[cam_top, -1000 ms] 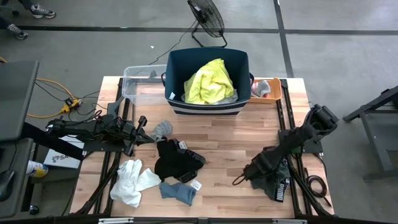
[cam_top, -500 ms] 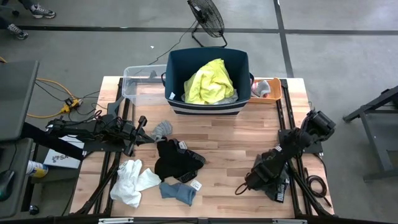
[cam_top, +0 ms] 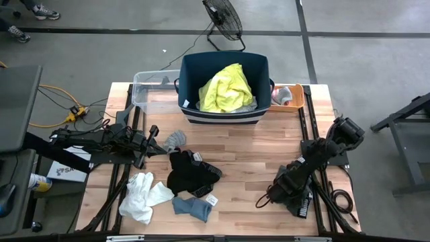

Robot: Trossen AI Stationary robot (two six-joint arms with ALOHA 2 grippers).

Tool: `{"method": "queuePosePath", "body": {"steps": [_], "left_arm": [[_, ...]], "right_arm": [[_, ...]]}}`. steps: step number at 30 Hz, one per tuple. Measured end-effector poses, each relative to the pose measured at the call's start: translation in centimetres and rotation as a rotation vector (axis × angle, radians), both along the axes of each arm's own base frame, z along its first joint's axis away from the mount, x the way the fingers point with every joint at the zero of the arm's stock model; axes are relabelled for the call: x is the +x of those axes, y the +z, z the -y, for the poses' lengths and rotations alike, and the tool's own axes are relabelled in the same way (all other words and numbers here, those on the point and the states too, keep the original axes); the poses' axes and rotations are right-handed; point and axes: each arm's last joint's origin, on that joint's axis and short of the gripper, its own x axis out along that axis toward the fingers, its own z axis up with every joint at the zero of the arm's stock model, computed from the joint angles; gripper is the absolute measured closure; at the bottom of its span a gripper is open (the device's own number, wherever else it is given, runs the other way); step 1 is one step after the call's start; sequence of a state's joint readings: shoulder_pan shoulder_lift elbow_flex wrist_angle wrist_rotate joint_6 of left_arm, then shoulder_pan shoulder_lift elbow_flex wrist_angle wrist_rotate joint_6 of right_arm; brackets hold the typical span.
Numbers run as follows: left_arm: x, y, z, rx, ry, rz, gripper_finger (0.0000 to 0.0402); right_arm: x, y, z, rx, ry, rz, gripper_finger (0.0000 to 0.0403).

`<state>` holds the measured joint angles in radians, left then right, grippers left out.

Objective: Pick & Place Cloths
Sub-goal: Put the gray boxer shorts into the transparent container

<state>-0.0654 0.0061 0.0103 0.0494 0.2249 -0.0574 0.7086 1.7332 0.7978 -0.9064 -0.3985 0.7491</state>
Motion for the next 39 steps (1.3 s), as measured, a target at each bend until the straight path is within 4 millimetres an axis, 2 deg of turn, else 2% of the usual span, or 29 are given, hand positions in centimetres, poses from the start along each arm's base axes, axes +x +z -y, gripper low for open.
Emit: {"method": "queuePosePath", "body": {"steps": [3,13,20,29,39], "left_arm": [[0.0,0.0,0.0,0.0,0.0,0.0,0.04],[0.0,0.0,0.0,0.0,0.0,0.0,0.04],[0.0,0.0,0.0,0.0,0.0,0.0,0.04],[0.0,0.0,0.0,0.0,-0.001,-0.001,0.04],[0.0,0.0,0.0,0.0,0.0,-0.001,0.04]], "right_arm": [[-0.1,-0.3,0.0,0.008,-0.033,0.002,0.0014],[-0.2,-0.4,0.3,-0.025,0.019,0.028,0.0047],[-0.3,-0.4,0.4,-0.036,0.081,0.044,0.0096],[-0.4,-0.4,0.7,-0.041,0.161,0.048,0.0207],[0.3,-0.5,2.1,-0.059,0.114,0.023,0.0379]]}}
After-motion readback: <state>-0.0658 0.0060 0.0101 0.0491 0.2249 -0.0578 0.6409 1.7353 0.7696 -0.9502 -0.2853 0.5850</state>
